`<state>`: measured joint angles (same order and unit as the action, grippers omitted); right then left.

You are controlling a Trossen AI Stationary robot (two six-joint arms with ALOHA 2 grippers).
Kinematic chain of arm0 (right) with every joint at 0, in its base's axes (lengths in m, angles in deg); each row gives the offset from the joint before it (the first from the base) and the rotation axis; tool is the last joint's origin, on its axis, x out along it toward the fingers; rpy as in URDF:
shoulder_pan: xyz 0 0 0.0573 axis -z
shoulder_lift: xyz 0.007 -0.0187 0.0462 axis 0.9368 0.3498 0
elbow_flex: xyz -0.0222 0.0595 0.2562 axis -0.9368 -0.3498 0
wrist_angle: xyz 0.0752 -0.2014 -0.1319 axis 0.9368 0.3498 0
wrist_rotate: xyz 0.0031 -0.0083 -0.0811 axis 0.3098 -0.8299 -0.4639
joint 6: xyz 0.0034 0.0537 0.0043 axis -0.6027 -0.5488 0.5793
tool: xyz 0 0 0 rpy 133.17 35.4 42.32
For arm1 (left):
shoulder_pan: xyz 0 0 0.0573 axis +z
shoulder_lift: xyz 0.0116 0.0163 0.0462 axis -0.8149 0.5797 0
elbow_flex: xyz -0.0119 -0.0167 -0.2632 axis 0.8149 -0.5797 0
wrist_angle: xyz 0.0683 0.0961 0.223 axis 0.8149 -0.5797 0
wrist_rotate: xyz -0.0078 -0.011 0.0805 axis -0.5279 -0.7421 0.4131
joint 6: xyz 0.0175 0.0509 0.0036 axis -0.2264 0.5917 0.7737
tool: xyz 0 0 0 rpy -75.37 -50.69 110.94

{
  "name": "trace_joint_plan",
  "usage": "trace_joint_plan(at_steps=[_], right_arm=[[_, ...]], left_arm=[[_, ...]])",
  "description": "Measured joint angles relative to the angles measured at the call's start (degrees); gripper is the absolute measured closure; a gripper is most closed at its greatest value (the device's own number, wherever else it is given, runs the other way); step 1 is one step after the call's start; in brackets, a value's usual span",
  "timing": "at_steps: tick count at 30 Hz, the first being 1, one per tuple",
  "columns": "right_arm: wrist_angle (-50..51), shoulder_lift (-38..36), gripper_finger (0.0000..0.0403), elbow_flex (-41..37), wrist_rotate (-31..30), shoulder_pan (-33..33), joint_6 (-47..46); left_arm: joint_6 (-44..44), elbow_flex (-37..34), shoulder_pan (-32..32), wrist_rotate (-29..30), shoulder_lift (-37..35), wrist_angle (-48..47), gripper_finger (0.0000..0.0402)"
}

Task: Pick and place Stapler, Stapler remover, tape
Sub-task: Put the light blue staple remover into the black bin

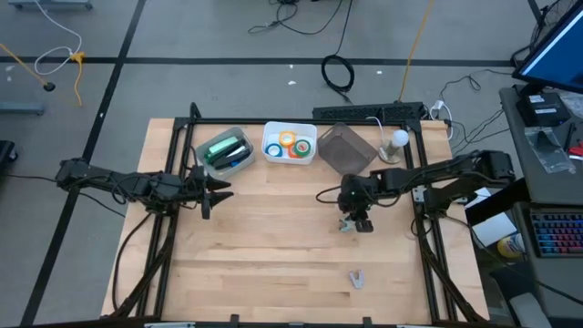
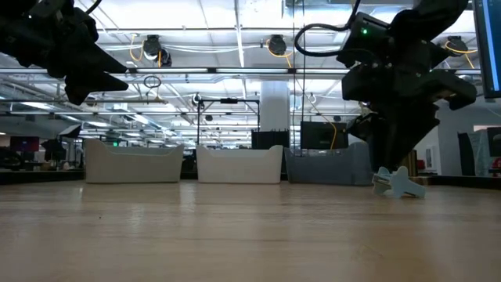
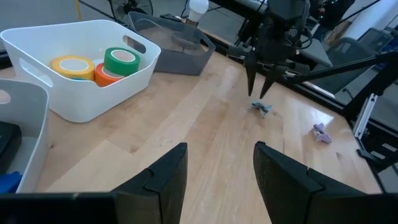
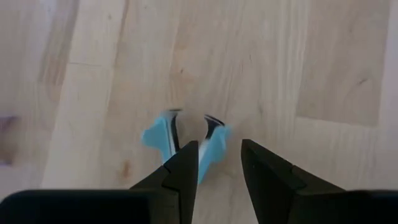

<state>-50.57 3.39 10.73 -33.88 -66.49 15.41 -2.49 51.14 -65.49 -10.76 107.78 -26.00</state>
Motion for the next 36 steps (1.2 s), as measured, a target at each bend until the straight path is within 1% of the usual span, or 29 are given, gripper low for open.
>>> trace_joint_plan(at_steps=[6, 9, 11, 22, 29, 36], right_arm=[[-0.3, 0.4, 0.0293, 0.0, 0.1, 0.0, 0.7], [-0.2, 0.4, 0.0302, 0.0, 0.3, 0.0, 1.1], [-0.3, 0.4, 0.0309, 0.0, 1.5, 0.0, 1.3], [-0.6, 0.4, 0.0337, 0.0, 1.4, 0.0, 1.1], [-0.7, 0.6, 0.0361, 0.0, 1.4, -0.1, 1.1], [-2.3, 2.7, 0.0367, -1.3, 1.7, -0.1, -0.3]], left_arm=[[0.0, 0.0, 0.0, 0.0, 0.0, 0.0, 0.022], [0.0, 0.0, 0.0, 0.0, 0.0, 0.0, 0.022], [0.0, 0.0, 0.0, 0.0, 0.0, 0.0, 0.022], [0.4, 0.0, 0.0, 0.0, 0.0, 0.0, 0.022], [0.8, 0.0, 0.0, 0.0, 0.0, 0.0, 0.022], [0.9, 0.0, 0.0, 0.0, 0.0, 0.0, 0.022]])
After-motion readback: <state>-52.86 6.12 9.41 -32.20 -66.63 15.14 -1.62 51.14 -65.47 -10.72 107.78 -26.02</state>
